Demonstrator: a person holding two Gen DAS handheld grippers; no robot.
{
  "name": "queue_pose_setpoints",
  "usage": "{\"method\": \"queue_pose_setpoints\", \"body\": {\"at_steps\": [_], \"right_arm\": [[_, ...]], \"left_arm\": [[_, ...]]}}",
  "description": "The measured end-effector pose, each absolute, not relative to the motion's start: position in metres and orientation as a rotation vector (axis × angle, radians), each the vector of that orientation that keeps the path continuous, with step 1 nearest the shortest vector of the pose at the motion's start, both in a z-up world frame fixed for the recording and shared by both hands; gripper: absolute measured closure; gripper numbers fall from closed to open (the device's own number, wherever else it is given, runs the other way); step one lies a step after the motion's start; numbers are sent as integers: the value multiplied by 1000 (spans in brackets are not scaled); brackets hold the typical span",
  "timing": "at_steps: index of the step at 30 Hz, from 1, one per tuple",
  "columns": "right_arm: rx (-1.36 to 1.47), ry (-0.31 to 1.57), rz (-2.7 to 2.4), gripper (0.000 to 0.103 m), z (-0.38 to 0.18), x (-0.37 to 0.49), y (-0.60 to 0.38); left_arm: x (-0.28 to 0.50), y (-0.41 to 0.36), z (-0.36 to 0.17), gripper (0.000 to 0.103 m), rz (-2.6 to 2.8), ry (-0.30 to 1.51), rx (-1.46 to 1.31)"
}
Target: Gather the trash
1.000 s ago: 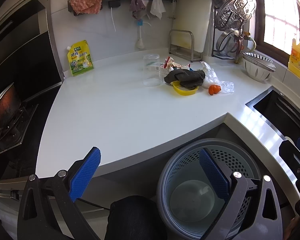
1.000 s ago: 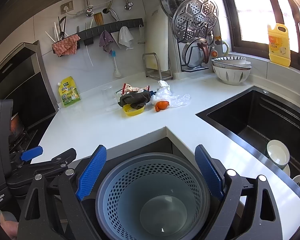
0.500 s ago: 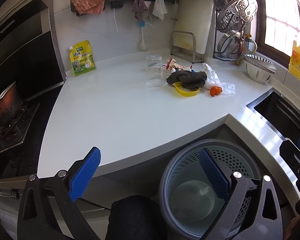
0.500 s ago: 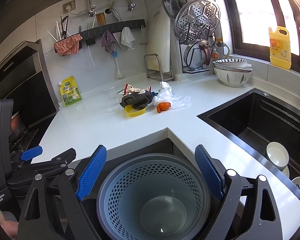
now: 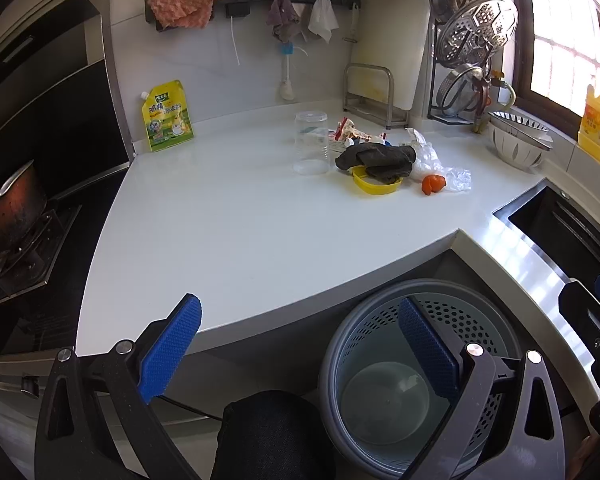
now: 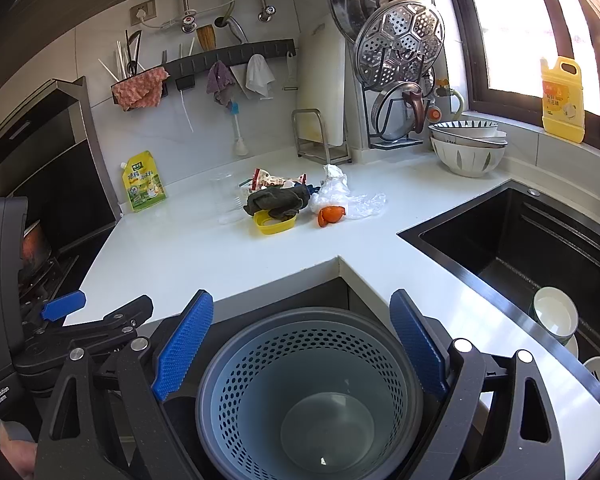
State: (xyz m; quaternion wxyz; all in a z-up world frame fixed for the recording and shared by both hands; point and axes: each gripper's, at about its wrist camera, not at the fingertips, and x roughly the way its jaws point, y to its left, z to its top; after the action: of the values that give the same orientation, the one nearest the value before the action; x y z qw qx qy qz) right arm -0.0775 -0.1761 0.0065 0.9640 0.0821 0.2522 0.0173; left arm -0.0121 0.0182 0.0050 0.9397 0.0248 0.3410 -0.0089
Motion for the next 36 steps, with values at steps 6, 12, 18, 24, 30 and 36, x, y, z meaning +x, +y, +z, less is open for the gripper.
{"method": "queue_pose_setpoints", "body": {"at_steps": [6, 12, 18, 24, 30, 36], "right_arm": [[166, 510, 36, 17, 6, -78, -176], [167, 510, 35, 17, 6, -78, -176], [167, 512, 35, 17, 6, -78, -176], [167, 513, 36, 17, 5, -78, -176], [167, 513, 36, 17, 5, -78, -175], [168, 514, 37, 17, 4, -78, -175]], "left_arm": [[-12, 20, 5, 6, -22, 698, 45], [-14, 21, 6, 6, -23, 694, 41], [-15, 20, 5, 6, -21, 695, 47], [-14, 20, 5, 6, -21, 694, 46], [-13, 20, 5, 6, -23, 695, 45], [-14, 20, 5, 6, -23, 695, 45]]}}
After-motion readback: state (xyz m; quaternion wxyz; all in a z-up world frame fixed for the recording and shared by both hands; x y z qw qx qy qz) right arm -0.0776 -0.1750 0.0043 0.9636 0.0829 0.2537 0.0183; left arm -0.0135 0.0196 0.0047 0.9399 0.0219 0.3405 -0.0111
